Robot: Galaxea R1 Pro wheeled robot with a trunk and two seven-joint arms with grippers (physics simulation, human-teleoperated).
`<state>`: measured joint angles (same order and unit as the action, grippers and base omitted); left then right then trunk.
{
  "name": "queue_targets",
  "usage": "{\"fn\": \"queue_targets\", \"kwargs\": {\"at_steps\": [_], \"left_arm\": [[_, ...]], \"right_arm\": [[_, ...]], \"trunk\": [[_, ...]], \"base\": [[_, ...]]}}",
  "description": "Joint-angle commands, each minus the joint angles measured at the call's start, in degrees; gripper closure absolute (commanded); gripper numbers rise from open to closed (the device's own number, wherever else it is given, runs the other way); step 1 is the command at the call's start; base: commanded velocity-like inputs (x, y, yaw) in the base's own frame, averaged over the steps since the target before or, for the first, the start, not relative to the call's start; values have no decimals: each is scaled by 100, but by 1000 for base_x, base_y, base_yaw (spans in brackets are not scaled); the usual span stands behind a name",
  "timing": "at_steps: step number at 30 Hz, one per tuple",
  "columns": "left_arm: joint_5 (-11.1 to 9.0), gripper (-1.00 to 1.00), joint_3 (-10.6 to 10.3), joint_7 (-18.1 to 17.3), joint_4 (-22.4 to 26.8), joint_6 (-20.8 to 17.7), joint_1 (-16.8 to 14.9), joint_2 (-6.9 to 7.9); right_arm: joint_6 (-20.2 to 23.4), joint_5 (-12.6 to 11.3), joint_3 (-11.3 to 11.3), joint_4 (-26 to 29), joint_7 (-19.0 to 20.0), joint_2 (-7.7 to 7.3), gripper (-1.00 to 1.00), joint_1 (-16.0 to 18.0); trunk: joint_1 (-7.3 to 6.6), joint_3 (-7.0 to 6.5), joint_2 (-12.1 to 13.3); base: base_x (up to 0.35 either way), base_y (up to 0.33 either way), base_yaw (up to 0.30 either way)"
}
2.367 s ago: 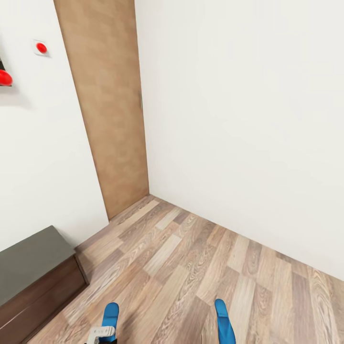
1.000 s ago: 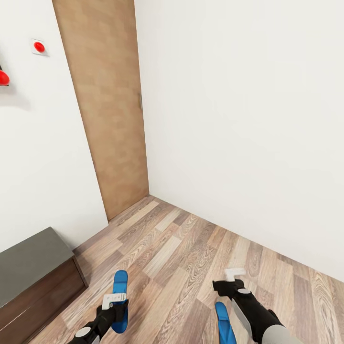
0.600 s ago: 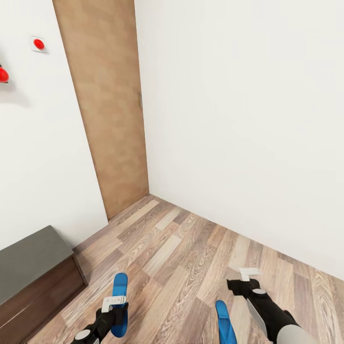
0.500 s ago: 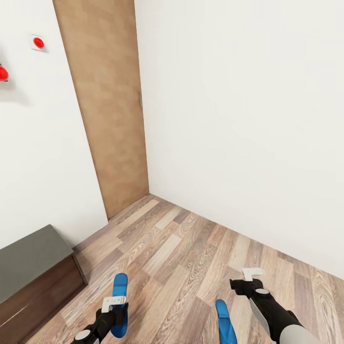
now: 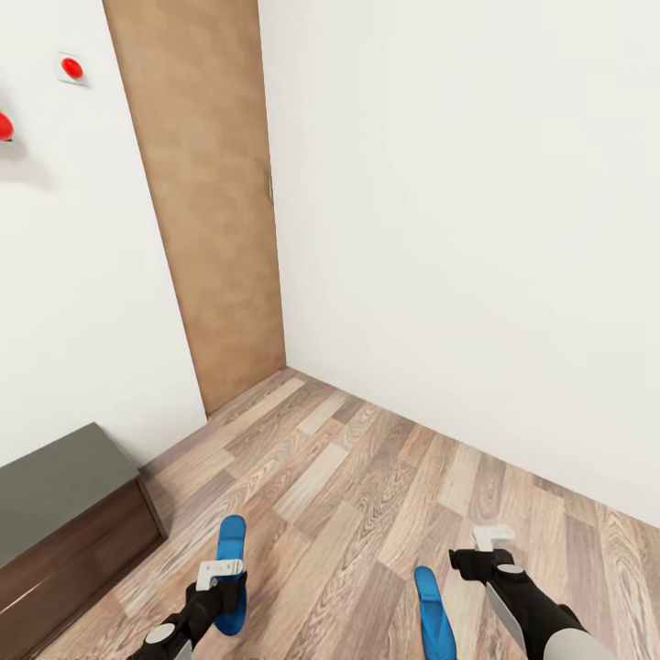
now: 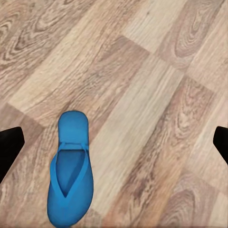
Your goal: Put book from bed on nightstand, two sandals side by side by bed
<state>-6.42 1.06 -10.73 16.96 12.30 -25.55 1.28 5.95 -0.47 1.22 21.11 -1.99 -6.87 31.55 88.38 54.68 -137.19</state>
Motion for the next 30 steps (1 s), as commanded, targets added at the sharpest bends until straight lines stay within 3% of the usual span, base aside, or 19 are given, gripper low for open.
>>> {"fn": "queue_targets", "kwargs": {"at_steps": [1,4,7,8,12,15,30], "left_arm": [[-54,100,8,-41,135,-3,-9,-13],[-62,100,8,-35,563,-71,-27,-75],[-50,100,8,-31,1466,-1322,-56,-206],[-51,100,8,-32,2533,-2149,-62,-265],[-19,100,9,-26,3867,-2717,-64,-353],[-11,100,15,-18,3957,-2764,-64,-353],[-77,100,53,38,3992,-2786,-64,-336]], "right_arm": [[37,-4,12,4,-20,-2,-100,0],[37,-3,11,-6,-20,-3,-100,0],[37,-2,3,-17,-20,-7,-100,0],[37,0,2,-19,-20,-1,-100,0],[50,3,1,-19,-23,-1,-100,0],[65,3,1,-18,-25,1,-100,0],[117,3,0,-11,-26,-1,-100,0]], "trunk": [[22,24,-44],[87,78,-164],[153,132,-284],[175,150,-324],[263,222,-485],[329,275,-605],[368,608,-625]], "base": [[0,0,0],[0,0,0],[0,0,0],[0,0,0],[0,0,0],[0,0,0],[0,0,0]]}}
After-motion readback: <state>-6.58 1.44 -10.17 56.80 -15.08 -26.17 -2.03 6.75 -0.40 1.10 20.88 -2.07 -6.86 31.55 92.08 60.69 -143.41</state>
